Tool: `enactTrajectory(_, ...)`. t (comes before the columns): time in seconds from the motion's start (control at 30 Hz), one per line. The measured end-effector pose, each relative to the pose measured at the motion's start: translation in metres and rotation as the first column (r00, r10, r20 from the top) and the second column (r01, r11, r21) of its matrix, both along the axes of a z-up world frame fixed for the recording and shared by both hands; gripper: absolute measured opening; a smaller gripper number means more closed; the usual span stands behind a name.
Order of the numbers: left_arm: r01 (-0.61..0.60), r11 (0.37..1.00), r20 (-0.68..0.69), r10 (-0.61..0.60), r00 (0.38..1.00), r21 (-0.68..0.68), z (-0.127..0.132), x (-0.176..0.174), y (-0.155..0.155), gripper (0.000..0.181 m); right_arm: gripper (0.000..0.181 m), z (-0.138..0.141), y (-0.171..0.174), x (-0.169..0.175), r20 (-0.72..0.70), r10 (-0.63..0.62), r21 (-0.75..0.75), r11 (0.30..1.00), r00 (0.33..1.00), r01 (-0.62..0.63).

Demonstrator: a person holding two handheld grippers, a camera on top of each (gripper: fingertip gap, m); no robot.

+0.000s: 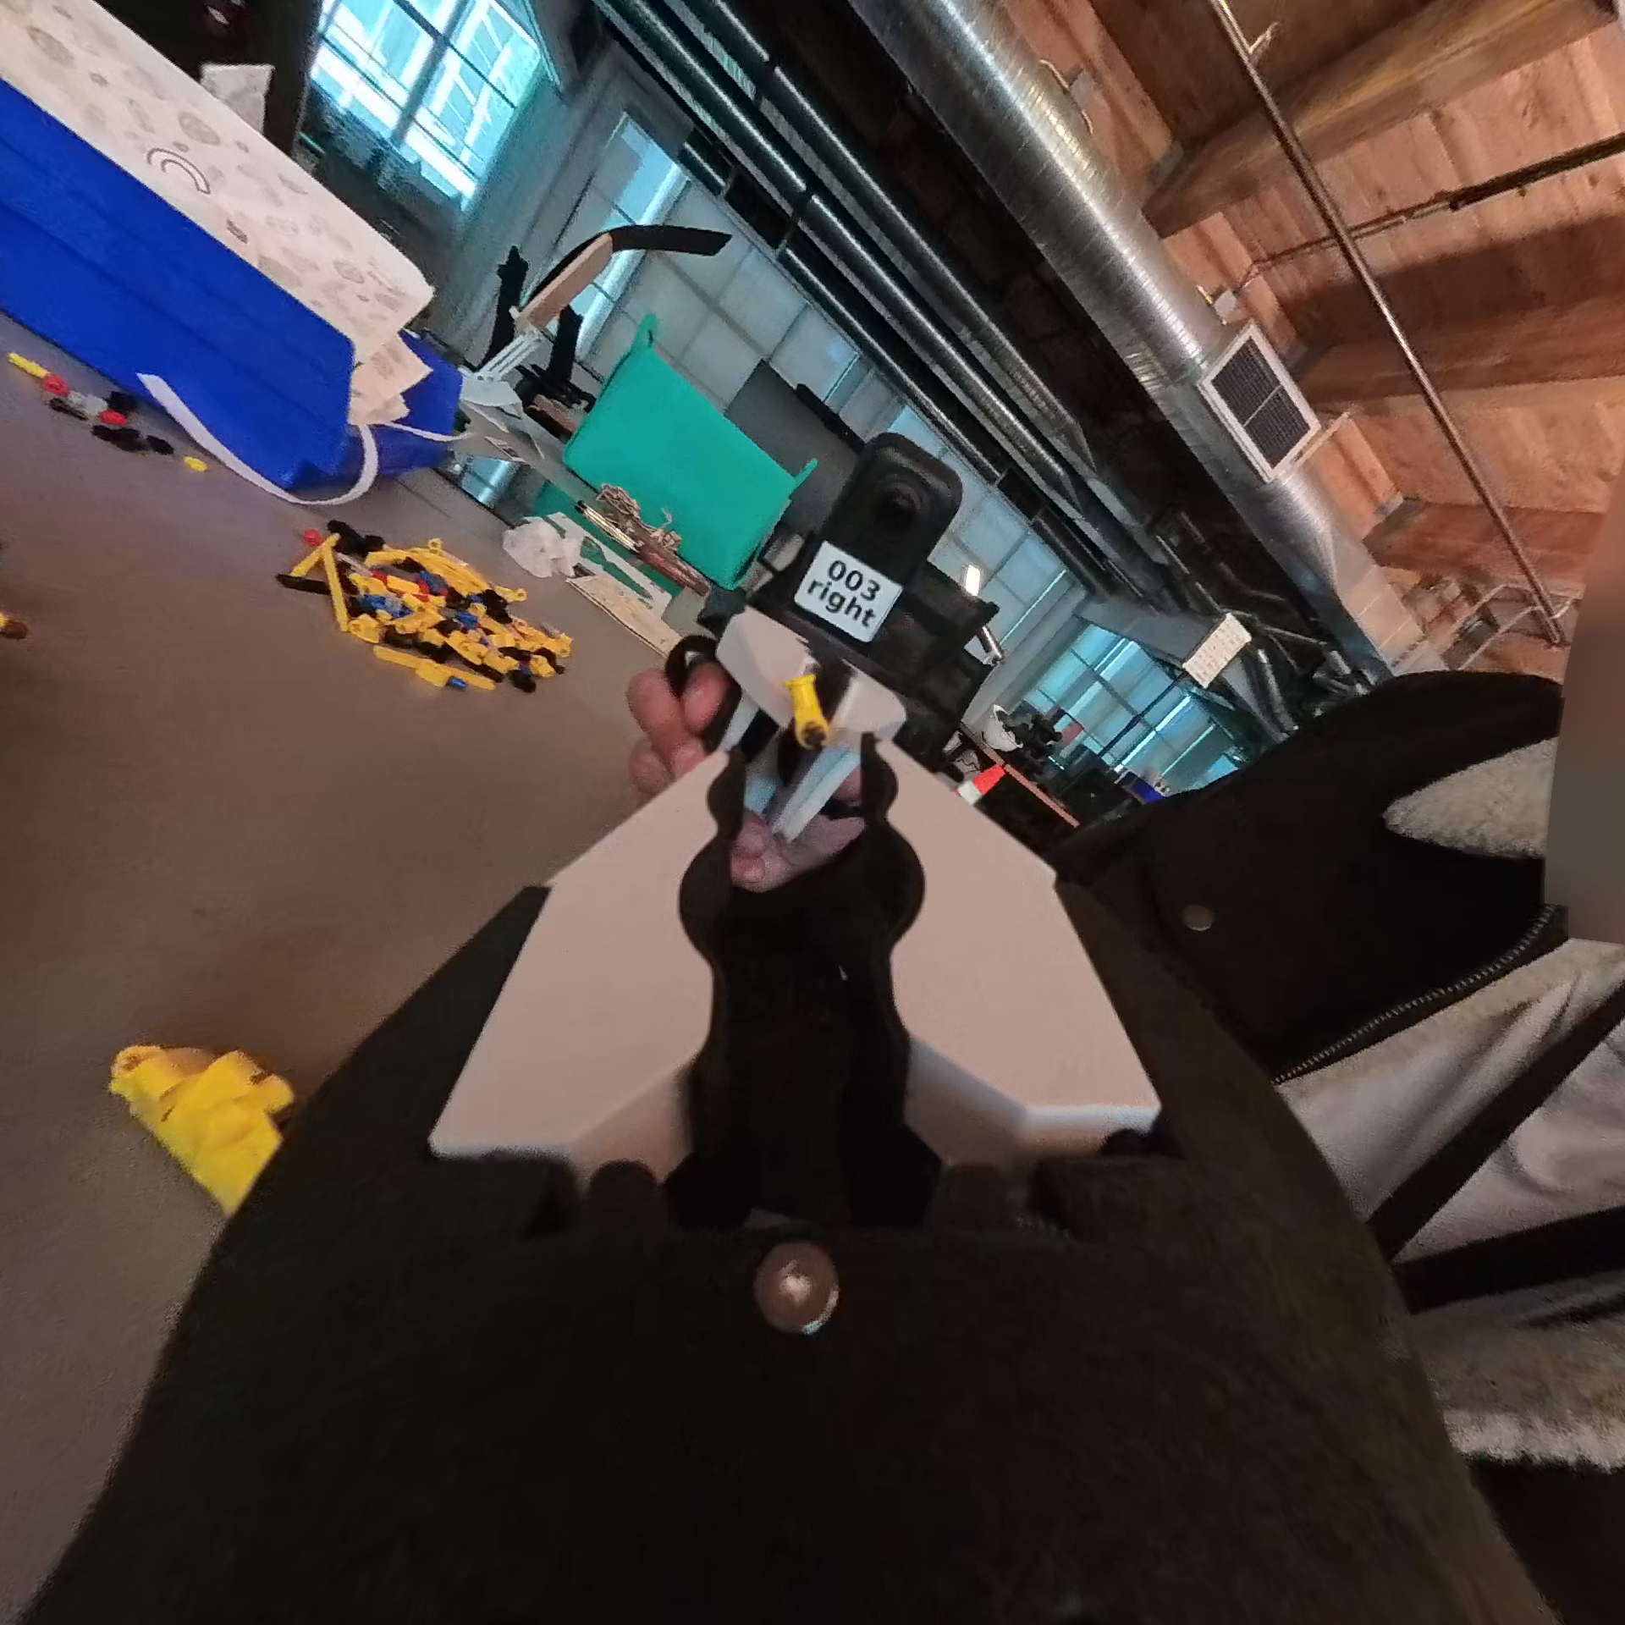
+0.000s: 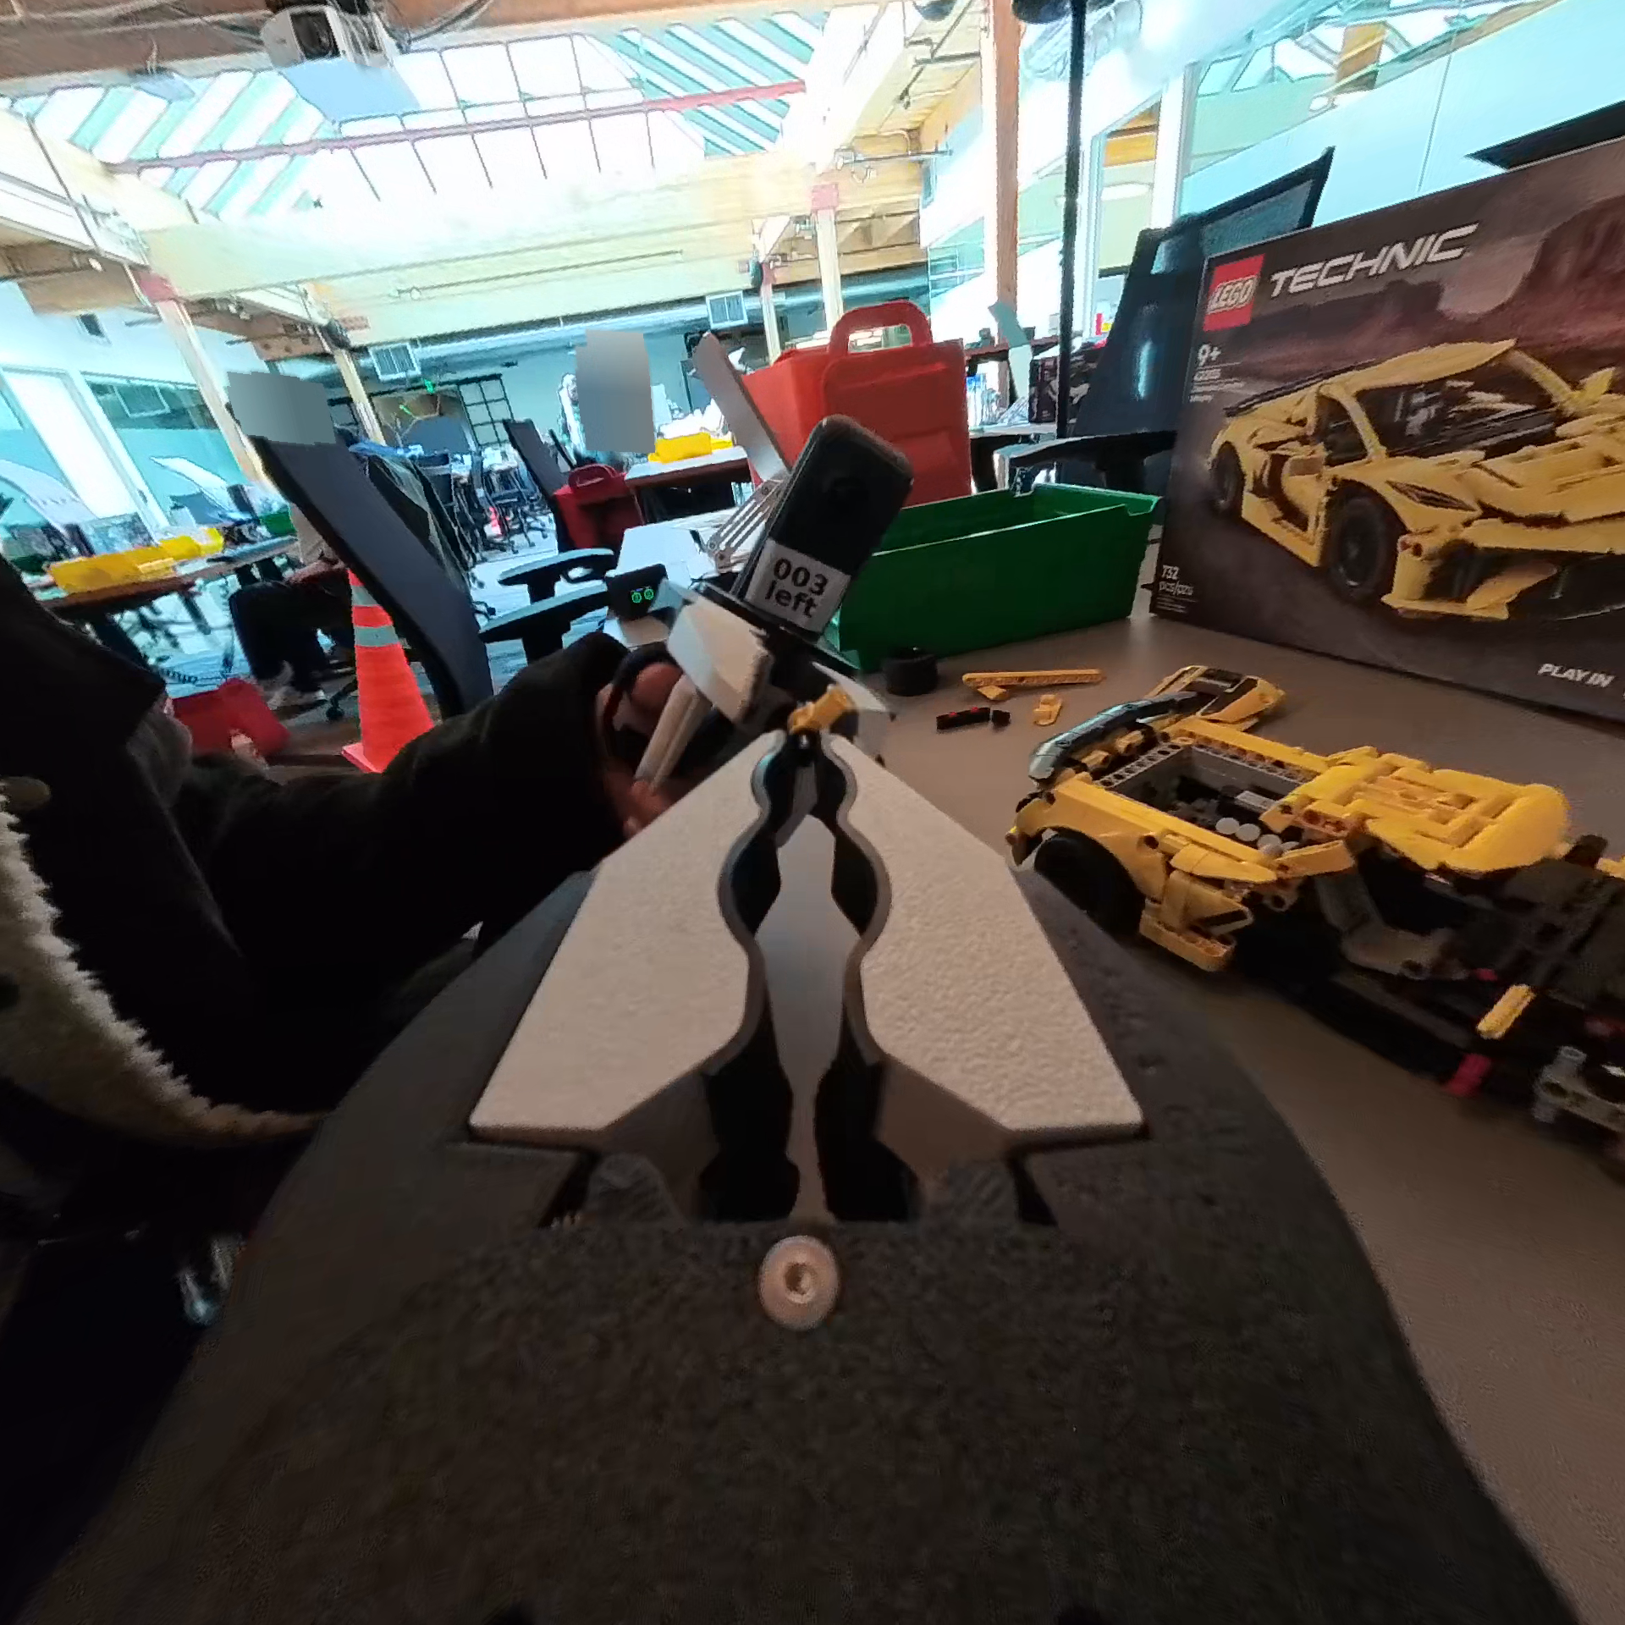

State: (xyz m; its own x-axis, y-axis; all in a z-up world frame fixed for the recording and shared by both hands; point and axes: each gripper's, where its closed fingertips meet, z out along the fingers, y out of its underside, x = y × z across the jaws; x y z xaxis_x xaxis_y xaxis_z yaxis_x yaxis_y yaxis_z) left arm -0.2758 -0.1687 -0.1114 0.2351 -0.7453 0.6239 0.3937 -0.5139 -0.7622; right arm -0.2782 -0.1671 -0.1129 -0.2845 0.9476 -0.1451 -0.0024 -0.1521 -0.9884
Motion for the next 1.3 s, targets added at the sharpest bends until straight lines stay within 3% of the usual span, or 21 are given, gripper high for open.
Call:
enactTrajectory(0.13, 0.023, 1.000, 0.013, -0.023, 1.000, -0.001, 0.001, 0.001, -0.003, 0.008, 0.003, -0.006, -0.008, -0.004, 0.030, 0.019, 0.028, 0.999, 0.999, -0.019)
enactTrajectory(0.3, 0.018, 1.000, -0.030, -0.018, 0.999, 0.003, -0.003, 0.001, -0.003, 0.006, 0.003, -0.009, -0.008, -0.005, 0.048, 0.017, 0.043, 0.999, 0.999, -0.020)
enactTrajectory(0.57, -0.001, 0.996, -0.283, 0.025, 0.959, 0.084, -0.023, 0.010, -0.007, 0.005, 0.003, -0.028, -0.007, 0.009, 0.174, 0.128, 0.055, 0.989, 0.976, -0.139)
enactTrajectory(0.7, 0.078, 0.990, -0.375, -0.027, 0.927, 0.120, -0.033, 0.028, -0.019, 0.005, 0.003, -0.037, -0.017, 0.031, 0.248, 0.266, 0.017, 0.960, 0.931, -0.279)
enactTrajectory(0.83, 0.147, 0.984, -0.425, -0.092, 0.900, 0.099, -0.045, 0.041, -0.025, 0.006, 0.003, -0.043, -0.015, 0.050, 0.349, 0.274, 0.054, 0.949, 0.896, -0.312)
enactTrajectory(0.9, 0.106, 0.989, -0.366, -0.060, 0.929, 0.106, -0.036, 0.025, -0.024, 0.005, 0.003, -0.015, 0.026, 0.076, 0.244, 0.179, 0.010, 0.982, 0.953, -0.187)
enactTrajectory(0.97, 0.080, 0.990, -0.291, -0.043, 0.956, 0.117, -0.024, 0.015, -0.023, 0.005, 0.003, -0.011, 0.089, 0.118, 0.245, -0.067, 0.057, 0.997, 0.967, 0.055)
enactTrajectory(1.0, 0.083, 0.990, -0.305, -0.046, 0.951, 0.111, -0.026, 0.018, -0.022, 0.005, 0.003, -0.017, 0.126, 0.140, 0.275, -0.228, 0.070, 0.974, 0.934, 0.217)
enactTrajectory(1.07, 0.084, 0.989, -0.371, -0.035, 0.928, 0.118, -0.034, 0.025, -0.018, 0.005, 0.003, -0.058, 0.202, 0.192, 0.446, -0.535, 0.113, 0.829, 0.718, 0.548)
enactTrajectory(1.1, 0.090, 0.989, -0.388, -0.039, 0.921, 0.115, -0.037, 0.029, -0.018, 0.005, 0.003, -0.083, 0.222, 0.213, 0.535, -0.590, 0.144, 0.769, 0.605, 0.623)
enactTrajectory(1.17, 0.090, 0.992, -0.396, -0.048, 0.917, 0.088, -0.044, 0.032, -0.018, 0.005, 0.004, -0.115, 0.239, 0.231, 0.608, -0.643, 0.235, 0.707, 0.466, 0.667)
enactTrajectory(1.2, 0.070, 0.995, -0.399, -0.034, 0.916, 0.076, -0.047, 0.031, -0.014, 0.005, 0.004, -0.118, 0.247, 0.234, 0.598, -0.680, 0.270, 0.669, 0.425, 0.692)
enactTrajectory(1.23, 0.044, 0.997, -0.410, -0.014, 0.912, 0.064, -0.050, 0.030, -0.009, 0.005, 0.008, -0.117, 0.250, 0.232, 0.585, -0.692, 0.274, 0.659, 0.423, 0.700)
enactTrajectory(1.3, -0.020, 1.000, -0.454, 0.027, 0.891, 0.021, -0.061, 0.030, 0.011, 0.005, 0.030, -0.113, 0.251, 0.232, 0.582, -0.695, 0.280, 0.658, 0.421, 0.699)
